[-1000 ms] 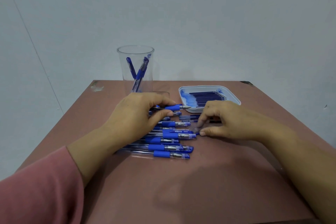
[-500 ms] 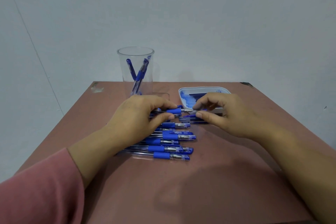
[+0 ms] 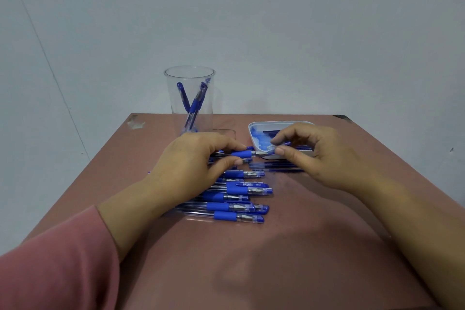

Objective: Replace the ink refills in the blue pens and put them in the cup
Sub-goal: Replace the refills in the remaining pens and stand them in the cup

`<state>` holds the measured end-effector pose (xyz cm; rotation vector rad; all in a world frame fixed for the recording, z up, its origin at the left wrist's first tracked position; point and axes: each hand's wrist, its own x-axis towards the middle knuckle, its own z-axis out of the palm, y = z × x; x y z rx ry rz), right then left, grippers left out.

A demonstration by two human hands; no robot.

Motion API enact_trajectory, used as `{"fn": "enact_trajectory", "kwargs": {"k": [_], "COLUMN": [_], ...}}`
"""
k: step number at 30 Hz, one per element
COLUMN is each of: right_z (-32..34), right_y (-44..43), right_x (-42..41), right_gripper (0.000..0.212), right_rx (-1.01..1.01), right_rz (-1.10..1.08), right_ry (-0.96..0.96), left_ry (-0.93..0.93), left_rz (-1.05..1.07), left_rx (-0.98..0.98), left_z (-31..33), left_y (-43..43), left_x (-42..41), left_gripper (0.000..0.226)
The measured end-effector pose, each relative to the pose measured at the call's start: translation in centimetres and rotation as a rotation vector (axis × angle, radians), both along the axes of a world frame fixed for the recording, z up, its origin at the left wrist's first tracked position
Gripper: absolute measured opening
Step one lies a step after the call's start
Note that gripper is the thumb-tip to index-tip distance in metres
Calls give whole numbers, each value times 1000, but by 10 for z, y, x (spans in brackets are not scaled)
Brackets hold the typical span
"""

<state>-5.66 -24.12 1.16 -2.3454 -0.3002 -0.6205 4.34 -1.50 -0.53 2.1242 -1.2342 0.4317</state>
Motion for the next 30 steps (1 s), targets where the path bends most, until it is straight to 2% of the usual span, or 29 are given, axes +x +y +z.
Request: {"fn": "enact_trajectory", "kwargs": {"k": [12,20,30], "right_z": [-1,-11,-21], "right_y": [-4,21,26], "right_x": [2,5,9], "right_gripper": [14,22,15], "right_rx": [26,220,135], "right_rz": [-23,26,-20], "right_ry": [3,16,-85], "left_ry": [-10,-6,-30], "left_rz": [15,-7,9], "left_rx": [-46,-63,-60], "left_z": [1,-3,-4], "left_y": [0,-2,-4], "left_x": [1,-2,-5], "left_gripper": [24,21,26]}}
